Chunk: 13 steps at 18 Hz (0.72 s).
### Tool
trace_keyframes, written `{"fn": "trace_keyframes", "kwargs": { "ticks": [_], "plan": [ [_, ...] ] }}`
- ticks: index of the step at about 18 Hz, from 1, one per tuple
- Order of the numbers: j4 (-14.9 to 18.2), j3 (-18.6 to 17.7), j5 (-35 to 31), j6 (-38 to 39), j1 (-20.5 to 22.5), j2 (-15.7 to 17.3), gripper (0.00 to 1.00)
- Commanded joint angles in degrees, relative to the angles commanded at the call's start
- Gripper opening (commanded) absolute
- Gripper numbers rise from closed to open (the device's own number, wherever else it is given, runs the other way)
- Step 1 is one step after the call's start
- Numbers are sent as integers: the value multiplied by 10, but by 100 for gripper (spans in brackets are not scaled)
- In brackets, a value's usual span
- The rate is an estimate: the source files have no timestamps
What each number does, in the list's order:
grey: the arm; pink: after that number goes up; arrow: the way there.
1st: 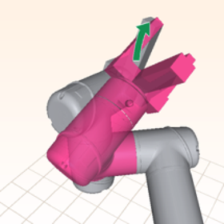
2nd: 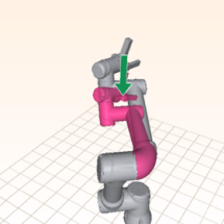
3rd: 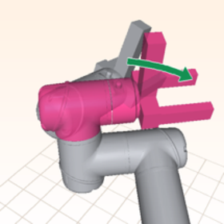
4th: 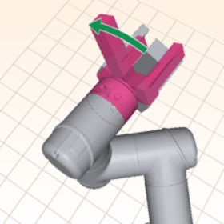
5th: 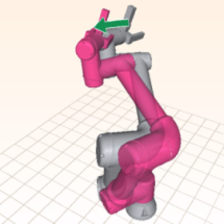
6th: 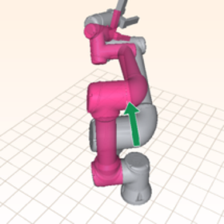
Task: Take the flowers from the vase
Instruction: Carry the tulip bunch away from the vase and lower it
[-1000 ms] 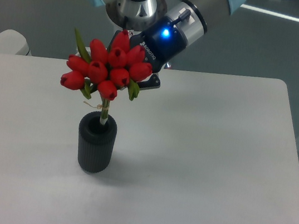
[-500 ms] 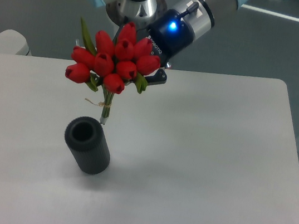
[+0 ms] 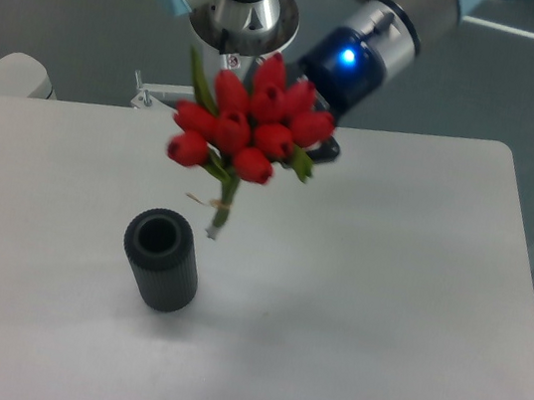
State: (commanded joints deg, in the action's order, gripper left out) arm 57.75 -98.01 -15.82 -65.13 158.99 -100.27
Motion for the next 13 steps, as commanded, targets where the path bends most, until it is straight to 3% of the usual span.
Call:
{"fn": "trace_keyframes", "kwargs": {
  "ticks": [3,6,9,13],
  "plan": [
    [-4,52,-28,2,9,-40,0],
    [0,98,-144,6,4,-64,0],
    [-2,112,-248,-2,-17,-80,0],
    [0,134,-331,-2,-31,-97,0]
  ]
}}
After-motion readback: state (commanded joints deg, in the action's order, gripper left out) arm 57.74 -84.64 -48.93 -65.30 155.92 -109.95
